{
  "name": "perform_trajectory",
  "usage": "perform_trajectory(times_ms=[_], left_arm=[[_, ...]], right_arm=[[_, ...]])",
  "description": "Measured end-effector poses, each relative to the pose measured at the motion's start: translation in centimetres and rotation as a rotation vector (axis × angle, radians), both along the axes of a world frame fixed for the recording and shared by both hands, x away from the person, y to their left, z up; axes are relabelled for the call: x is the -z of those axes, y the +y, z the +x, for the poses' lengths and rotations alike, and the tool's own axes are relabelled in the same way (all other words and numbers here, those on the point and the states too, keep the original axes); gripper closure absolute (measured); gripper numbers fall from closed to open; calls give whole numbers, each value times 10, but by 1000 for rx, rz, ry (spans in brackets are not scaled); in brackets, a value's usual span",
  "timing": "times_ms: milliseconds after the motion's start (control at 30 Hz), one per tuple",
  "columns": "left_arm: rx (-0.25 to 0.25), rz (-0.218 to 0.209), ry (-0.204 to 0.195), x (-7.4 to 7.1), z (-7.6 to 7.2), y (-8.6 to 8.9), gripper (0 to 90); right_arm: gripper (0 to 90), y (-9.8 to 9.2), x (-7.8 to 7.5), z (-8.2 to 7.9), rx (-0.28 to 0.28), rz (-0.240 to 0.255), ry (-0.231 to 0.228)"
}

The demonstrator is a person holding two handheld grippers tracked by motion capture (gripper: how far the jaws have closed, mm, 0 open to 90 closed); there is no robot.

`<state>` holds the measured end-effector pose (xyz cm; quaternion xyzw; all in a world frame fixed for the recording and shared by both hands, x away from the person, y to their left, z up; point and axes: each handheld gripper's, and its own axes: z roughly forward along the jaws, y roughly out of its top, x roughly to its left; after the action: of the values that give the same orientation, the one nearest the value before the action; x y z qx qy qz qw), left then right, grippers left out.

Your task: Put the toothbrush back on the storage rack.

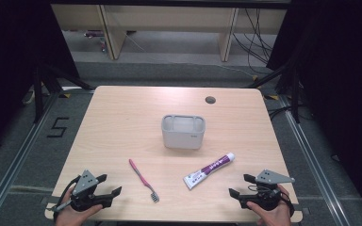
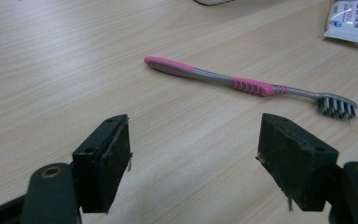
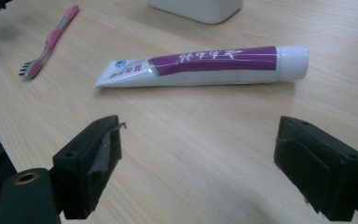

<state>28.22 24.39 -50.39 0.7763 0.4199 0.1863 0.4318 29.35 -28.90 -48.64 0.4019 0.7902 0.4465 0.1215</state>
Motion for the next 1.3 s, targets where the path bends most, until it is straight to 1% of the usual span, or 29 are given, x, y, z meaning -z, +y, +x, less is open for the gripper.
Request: perform_trajectory(times_ms=[33,67,100,167,200,233,267,300,333,367,400,433,467,500,533,567,600,633,733,833,867,900,933,1033,1067,1100,1133,1267,1300], left_arm=[[3,1,1,0,0,0,243],[-1,6,4,0,0,-1,235],[17,7,4,1,1,-2,219],[34,16,4,1,1,-3,182],[67,54,-11,2,1,-6,176],[80,72,-14,1,1,-7,172],[80,72,-14,1,1,-7,170],[102,112,-22,-1,1,-6,170],[100,95,-30,-1,2,-8,168],[100,95,-30,-1,2,-8,166],[102,112,-39,-2,2,-8,162],[123,139,-44,-4,3,-7,159],[123,139,-44,-4,3,-7,158],[113,116,-52,-4,3,-9,158],[127,139,-46,-6,4,-9,158],[122,121,-53,-6,4,-12,158],[154,151,-53,-7,6,-11,158],[154,151,-53,-7,6,-11,159],[190,186,-62,-10,8,-19,159],[210,189,-56,-14,14,-24,159],[233,209,-82,-15,18,-27,160],[233,209,-82,-15,18,-27,162],[251,229,-84,-16,21,-30,165],[256,222,-76,-15,22,-34,166],[266,235,-77,-15,24,-36,166],[271,229,-88,-14,25,-37,172],[283,241,-82,-16,26,-39,172],[298,247,-86,-17,28,-44,174],[307,244,-91,-17,29,-46,175]], right_arm=[[157,2,0,-2,9,23,40],[158,2,0,-2,2,18,35],[160,2,1,0,-12,11,24],[160,2,0,-1,-6,5,28],[160,2,1,0,-11,-5,-2],[161,2,1,1,-11,-4,-1],[162,2,1,1,-12,-5,0],[162,2,1,1,-13,-5,-1],[164,1,2,2,-17,-9,4],[164,1,2,2,-17,-9,4],[170,1,2,2,-23,-12,2],[171,1,2,2,-22,-14,5],[171,1,2,3,-21,-15,1],[171,1,2,3,-21,-19,-1],[171,1,3,3,-22,-19,1],[171,1,3,3,-23,-18,1],[171,1,3,3,-22,-17,5],[171,1,3,3,-22,-17,5],[176,2,3,3,-28,-11,9],[177,2,4,2,-33,-7,19],[177,2,4,2,-36,-13,23],[177,2,4,2,-36,-13,23],[182,2,4,2,-45,-16,20],[184,2,4,2,-44,-20,12],[183,2,4,2,-45,-22,16],[185,2,4,2,-48,-21,17],[185,1,5,3,-48,-27,10],[185,2,4,2,-47,-18,15],[186,2,4,3,-48,-21,5]])
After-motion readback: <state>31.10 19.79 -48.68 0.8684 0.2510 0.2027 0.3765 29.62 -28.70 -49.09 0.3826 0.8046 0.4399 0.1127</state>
